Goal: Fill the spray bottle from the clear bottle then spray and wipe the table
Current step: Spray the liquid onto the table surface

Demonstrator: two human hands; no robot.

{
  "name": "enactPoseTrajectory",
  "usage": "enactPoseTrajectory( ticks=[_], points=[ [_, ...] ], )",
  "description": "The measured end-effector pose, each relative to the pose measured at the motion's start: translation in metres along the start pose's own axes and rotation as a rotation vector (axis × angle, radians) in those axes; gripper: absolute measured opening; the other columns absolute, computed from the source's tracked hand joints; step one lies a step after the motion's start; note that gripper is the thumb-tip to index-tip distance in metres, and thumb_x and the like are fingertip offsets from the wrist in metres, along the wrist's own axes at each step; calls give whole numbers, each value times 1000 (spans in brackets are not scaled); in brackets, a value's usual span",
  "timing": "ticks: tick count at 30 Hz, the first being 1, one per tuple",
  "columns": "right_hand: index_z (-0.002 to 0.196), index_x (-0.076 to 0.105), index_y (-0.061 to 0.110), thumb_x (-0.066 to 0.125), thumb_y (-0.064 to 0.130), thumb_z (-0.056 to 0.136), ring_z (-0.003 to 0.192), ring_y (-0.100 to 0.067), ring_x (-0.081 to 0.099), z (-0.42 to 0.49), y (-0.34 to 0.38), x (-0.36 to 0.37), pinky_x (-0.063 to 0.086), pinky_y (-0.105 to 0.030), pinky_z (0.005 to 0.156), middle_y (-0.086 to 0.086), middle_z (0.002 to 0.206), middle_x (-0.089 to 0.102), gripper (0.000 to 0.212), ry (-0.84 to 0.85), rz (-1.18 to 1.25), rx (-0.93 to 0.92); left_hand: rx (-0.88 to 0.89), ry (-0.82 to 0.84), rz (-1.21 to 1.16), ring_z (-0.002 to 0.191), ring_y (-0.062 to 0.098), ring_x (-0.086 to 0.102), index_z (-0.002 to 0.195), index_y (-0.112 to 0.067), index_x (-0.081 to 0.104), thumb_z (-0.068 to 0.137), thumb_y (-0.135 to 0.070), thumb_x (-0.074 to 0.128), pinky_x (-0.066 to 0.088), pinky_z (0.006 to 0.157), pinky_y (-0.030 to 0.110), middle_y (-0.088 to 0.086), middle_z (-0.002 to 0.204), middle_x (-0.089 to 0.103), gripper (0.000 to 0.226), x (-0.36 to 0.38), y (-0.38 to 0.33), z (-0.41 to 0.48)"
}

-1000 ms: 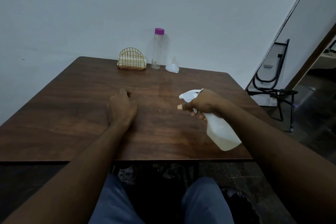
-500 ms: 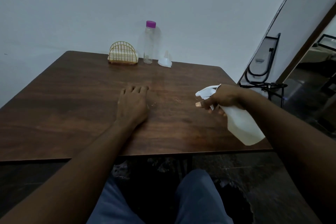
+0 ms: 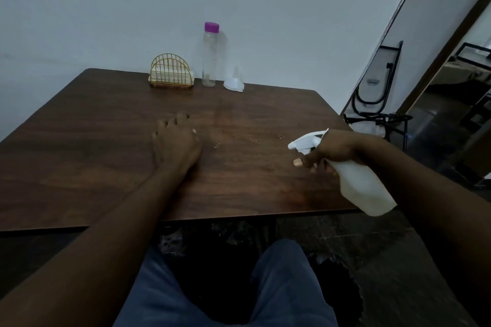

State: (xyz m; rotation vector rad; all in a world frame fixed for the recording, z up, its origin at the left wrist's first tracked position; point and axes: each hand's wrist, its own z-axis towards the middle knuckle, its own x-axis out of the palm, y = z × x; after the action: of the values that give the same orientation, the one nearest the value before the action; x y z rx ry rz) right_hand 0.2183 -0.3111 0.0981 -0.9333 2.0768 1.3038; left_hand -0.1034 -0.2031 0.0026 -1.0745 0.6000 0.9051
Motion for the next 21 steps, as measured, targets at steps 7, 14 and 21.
enactPoseTrajectory(
  ticks=[7, 14, 21],
  points=[
    [123, 73, 42, 88, 52, 71, 61, -17, 60, 1, 20, 17, 50, -34, 59, -9, 84, 77, 55, -32, 110, -105, 59, 30, 27, 127, 35, 46, 135, -16, 53, 99, -28, 54, 40, 101, 50, 11, 138, 60, 38, 1, -2, -3],
    [67, 70, 18, 91, 47, 78, 41, -13, 55, 12, 31, 31, 47, -26, 46, -3, 57, 65, 37, -232, 9, 9, 134, 49, 69, 128, 33, 47, 139, -18, 52, 99, -30, 54, 40, 102, 50, 9, 140, 59, 42, 3, -2, -4],
    [126, 74, 17, 86, 50, 82, 64, -18, 61, 5, 34, 33, 52, -31, 61, -6, 82, 77, 56, -53, 11, -15, 130, 68, 63, 131, 32, 45, 140, -19, 52, 98, -32, 56, 40, 103, 51, 9, 140, 60, 44, 3, -2, -2]
  ],
)
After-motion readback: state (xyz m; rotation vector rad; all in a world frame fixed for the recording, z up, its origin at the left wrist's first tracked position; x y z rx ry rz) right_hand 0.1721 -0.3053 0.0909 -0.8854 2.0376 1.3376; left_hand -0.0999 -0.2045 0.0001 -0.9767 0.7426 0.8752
